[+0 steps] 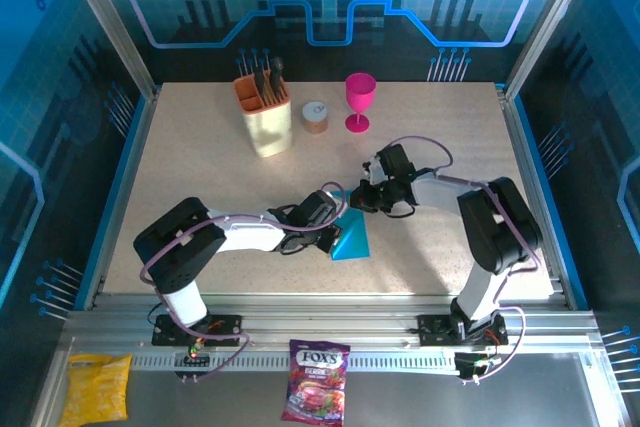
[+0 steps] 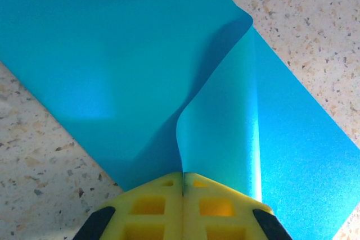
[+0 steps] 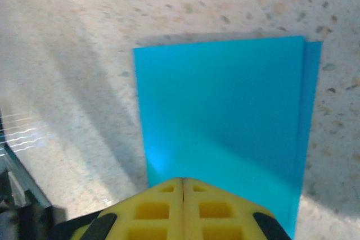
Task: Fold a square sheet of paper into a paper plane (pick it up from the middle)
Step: Fold the triangle a second time at the center of the table.
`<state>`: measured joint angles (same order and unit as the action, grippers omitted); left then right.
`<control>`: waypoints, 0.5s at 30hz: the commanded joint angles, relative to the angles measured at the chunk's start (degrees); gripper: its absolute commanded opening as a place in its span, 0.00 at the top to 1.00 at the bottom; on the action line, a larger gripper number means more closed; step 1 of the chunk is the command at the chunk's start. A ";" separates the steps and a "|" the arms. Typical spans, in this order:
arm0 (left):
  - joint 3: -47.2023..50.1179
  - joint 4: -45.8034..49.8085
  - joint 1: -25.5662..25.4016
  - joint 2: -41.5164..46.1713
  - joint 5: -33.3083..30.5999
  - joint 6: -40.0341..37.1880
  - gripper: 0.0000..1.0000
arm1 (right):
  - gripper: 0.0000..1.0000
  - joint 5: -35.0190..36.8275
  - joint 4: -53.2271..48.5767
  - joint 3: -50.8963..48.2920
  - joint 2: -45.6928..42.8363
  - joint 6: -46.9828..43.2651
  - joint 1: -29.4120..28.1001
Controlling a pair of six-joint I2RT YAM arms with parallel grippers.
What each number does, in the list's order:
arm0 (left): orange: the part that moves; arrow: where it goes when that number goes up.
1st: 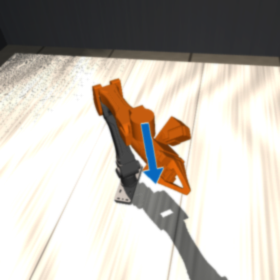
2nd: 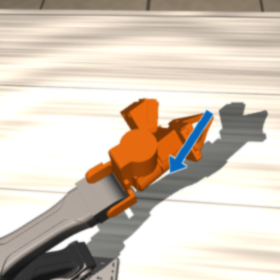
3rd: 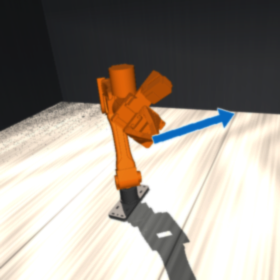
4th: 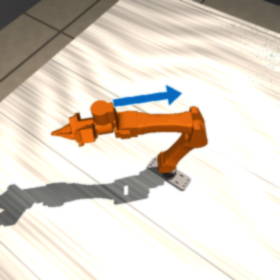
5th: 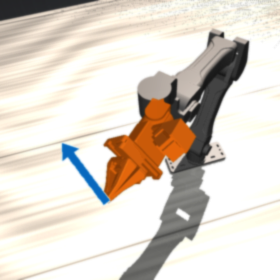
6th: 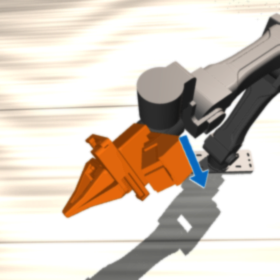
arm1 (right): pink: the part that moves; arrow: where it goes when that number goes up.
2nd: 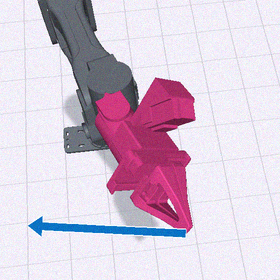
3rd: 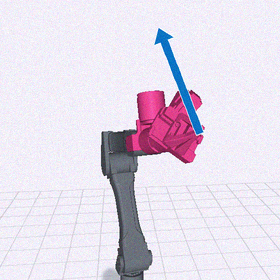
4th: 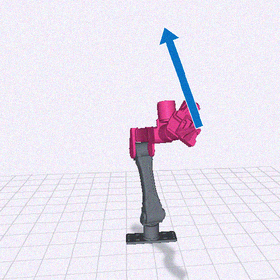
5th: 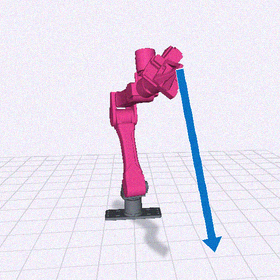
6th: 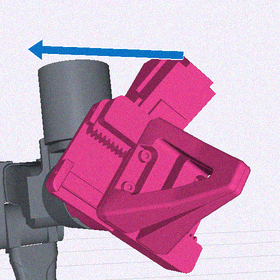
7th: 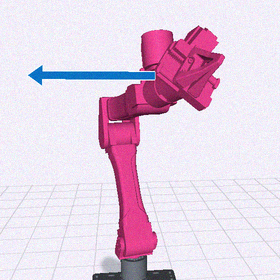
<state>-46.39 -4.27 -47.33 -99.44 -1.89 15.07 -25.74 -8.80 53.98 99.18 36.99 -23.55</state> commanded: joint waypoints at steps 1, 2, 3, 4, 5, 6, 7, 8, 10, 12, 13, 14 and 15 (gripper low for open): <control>-0.45 0.97 0.39 -1.57 -0.13 0.29 1.00 | 1.00 1.15 -2.23 -2.18 -4.58 0.20 -0.19; -0.54 1.10 0.32 -1.72 -0.08 0.20 1.00 | 1.00 1.51 -1.86 -3.18 -5.57 0.65 -0.65; -0.53 1.09 0.38 -1.68 -0.04 0.22 1.00 | 1.00 1.94 -1.49 -4.32 -6.41 1.19 -1.14; -0.58 1.04 0.36 -1.71 0.04 0.17 1.00 | 1.00 2.55 -0.99 -5.74 -7.37 1.70 -1.85; -0.62 1.10 0.38 -1.74 0.04 0.13 1.00 | 1.00 3.08 -0.53 -6.93 -8.11 2.26 -2.47; -0.63 1.03 0.32 -1.77 0.04 0.14 1.00 | 1.00 3.55 0.05 -8.00 -8.76 2.88 -3.00; -0.60 1.07 0.34 -1.75 0.08 0.05 1.00 | 1.00 4.01 0.74 -9.20 -9.38 3.63 -3.62; -0.61 1.10 0.39 -1.72 0.15 0.05 1.00 | 1.00 4.43 1.43 -10.19 -9.76 4.29 -4.09; -0.54 1.18 0.35 -1.64 0.14 -0.02 1.00 | 1.00 5.22 2.70 -11.89 -10.31 5.50 -5.07; -0.59 1.21 0.31 -1.70 0.16 -0.12 1.00 | 1.00 5.51 3.67 -12.73 -10.42 6.32 -5.83; -0.50 1.26 0.35 -1.72 0.24 -0.24 1.00 | 1.00 5.73 4.04 -13.10 -10.47 6.67 -6.21; -0.54 1.30 0.31 -1.65 0.20 -0.22 1.00 | 1.00 5.78 4.32 -13.24 -10.41 6.84 -6.60; -0.60 1.43 0.37 -1.56 0.21 -0.26 1.00 | 1.00 5.85 4.61 -13.27 -10.43 7.27 -6.89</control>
<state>-46.44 -4.91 -47.35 -99.70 -1.87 15.05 -21.10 -6.74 41.08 90.21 42.09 -29.39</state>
